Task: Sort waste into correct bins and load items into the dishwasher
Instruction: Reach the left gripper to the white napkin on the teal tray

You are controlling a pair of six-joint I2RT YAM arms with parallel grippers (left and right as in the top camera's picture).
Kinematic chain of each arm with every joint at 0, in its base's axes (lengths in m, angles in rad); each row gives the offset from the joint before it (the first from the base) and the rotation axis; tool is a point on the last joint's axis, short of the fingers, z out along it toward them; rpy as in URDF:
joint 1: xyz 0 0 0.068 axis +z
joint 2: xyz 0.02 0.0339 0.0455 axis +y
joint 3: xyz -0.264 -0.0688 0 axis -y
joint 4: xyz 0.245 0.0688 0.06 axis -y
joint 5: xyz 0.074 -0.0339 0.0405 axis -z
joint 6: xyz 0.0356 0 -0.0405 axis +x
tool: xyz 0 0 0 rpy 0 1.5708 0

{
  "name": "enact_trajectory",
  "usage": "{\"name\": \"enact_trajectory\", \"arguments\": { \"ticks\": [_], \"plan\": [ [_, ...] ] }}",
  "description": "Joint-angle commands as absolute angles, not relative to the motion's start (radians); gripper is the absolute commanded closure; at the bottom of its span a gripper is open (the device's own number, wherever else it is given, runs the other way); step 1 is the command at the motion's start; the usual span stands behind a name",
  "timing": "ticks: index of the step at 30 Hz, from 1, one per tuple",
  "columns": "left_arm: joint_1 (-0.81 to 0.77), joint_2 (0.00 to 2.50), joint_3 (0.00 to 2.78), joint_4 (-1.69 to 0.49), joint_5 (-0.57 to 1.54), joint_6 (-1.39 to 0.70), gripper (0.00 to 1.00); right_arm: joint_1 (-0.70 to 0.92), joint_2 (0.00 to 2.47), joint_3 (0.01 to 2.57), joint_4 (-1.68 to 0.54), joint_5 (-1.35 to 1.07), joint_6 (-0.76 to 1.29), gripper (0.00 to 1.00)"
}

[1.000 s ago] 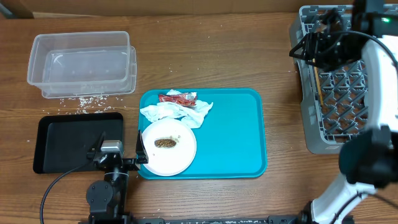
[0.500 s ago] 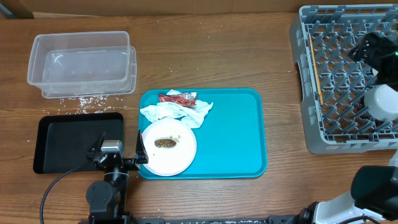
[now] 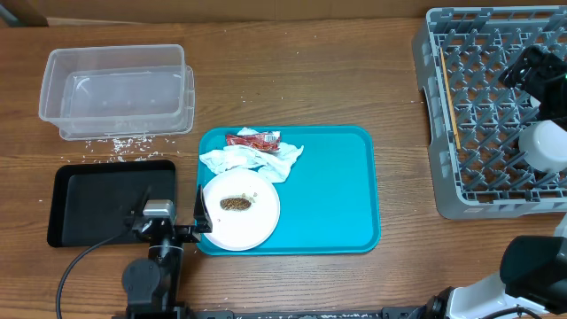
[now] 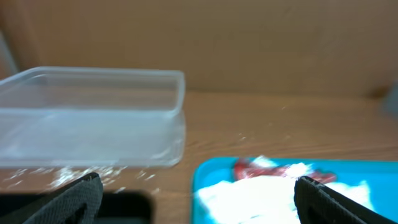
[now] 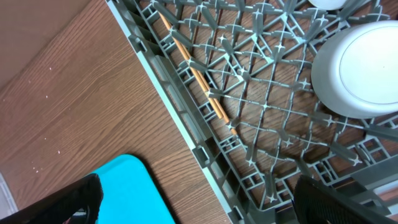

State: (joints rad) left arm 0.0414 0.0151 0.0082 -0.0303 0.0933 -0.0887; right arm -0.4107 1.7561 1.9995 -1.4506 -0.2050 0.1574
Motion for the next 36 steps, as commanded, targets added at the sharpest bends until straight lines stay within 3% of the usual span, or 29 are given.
{"name": "enact_trajectory", "arguments": {
  "ticks": [1,4,8,13,16,23,28,32,34,35,36],
  "plan": [
    [0.044,0.005,0.005,0.071,0.46,-0.418,0.0,-0.41,1.753,2.01,-1.446,-0.199,0.161,0.0],
    [0.045,0.005,0.005,0.214,0.59,-0.603,0.0,-0.41,1.753,2.01,-1.446,-0.199,0.161,0.0],
    [0.045,0.005,0.012,0.464,0.623,-0.64,0.0,-0.41,1.753,2.01,-1.446,-0.199,0.161,0.0],
    [0.046,0.027,0.127,0.435,0.591,-0.599,0.0,-0.41,1.753,2.01,-1.446,-0.199,0.161,0.0],
    [0.046,0.134,0.311,0.202,0.576,-0.452,0.0,-0.41,1.753,2.01,-1.446,-0.199,0.161,0.0],
    [0.045,0.767,1.014,-0.73,0.519,-0.081,0.0,-0.41,1.753,2.01,-1.446,-0.199,0.161,0.0],
    [0.045,1.104,1.354,-1.007,0.683,-0.121,0.0,-0.41,1.753,2.01,-1.446,-0.199,0.161,0.0],
    [-0.004,1.291,1.488,-1.031,0.862,-0.041,0.0,-0.41,1.753,2.01,-1.446,-0.199,0.161,0.0],
    [-0.075,1.352,1.526,-1.053,0.701,-0.123,0.0,-0.41,1.753,2.01,-1.446,-0.199,0.161,0.0],
    [-0.213,1.435,1.574,-1.137,0.331,-0.226,0.0,-0.41,1.753,2.01,-1.446,-0.199,0.161,0.0],
    [-0.26,1.462,1.582,-1.158,0.219,-0.259,0.0,-0.41,1.753,2.01,-1.446,-0.199,0.161,0.0]
  ]
}}
